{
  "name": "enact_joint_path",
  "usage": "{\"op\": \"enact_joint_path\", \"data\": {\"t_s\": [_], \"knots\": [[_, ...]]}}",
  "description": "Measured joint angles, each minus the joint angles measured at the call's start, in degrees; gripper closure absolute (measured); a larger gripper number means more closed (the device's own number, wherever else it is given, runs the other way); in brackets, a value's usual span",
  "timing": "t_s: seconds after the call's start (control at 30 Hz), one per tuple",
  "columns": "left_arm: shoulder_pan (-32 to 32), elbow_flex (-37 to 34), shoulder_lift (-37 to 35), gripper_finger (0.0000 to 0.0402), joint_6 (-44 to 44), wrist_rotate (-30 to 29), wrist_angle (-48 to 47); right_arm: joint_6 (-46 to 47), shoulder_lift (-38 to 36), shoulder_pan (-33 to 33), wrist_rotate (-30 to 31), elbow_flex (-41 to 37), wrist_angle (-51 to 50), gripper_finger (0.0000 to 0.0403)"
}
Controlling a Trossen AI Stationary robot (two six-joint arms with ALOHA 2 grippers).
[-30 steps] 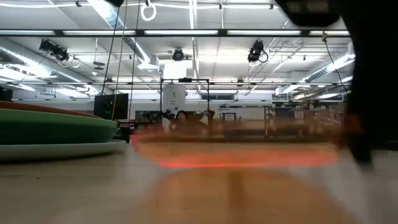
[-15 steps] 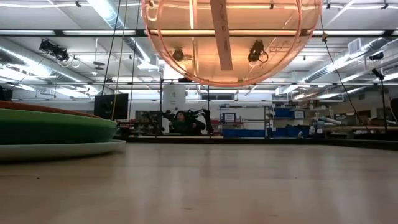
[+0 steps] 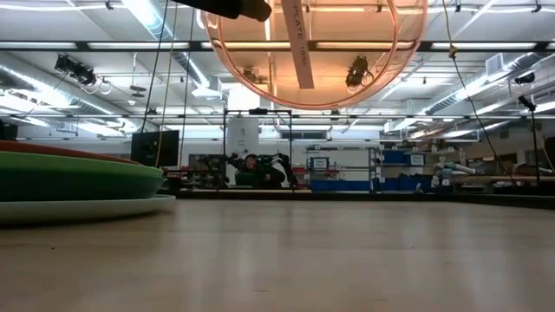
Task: Stack plastic plates
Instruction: Stack the light orange plate on top of the pink plate
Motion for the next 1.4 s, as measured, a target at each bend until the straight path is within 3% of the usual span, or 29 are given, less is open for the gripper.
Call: {"op": "enact_joint_path", "data": {"t_s": [0.2, 0.43, 0.77, 1.0, 1.23, 1.4], "knots": [[0.0, 0.0, 0.0, 0.028, -0.2, 2.5, 0.0, 0.2, 0.0, -0.6, 0.5, 0.0, -0.1, 0.0398], [-0.1, 1.0, -1.9, 0.0387, -2.5, -2.7, -7.4, 3.5, -0.1, -0.6, 9.0, 0.0, 0.1, 0.037], [-1.2, 1.2, -7.2, 0.039, -10.0, -3.8, -17.6, 12.8, -0.2, -0.2, 11.5, 0.0, -0.7, 0.0222], [-3.7, 1.2, -8.7, 0.0393, -26.3, -10.4, -38.3, 21.0, -5.3, 3.5, 12.4, 0.0, -5.7, 0.013], [-9.9, 1.1, -12.4, 0.0393, -42.5, -10.2, -51.8, 29.4, -9.3, 7.7, 18.9, 0.0, -10.4, 0.0119], [-13.5, 1.1, -13.6, 0.0393, -54.1, -9.1, -61.0, 35.5, -9.1, 8.3, 18.4, -3.5, -10.8, 0.0124]]}}
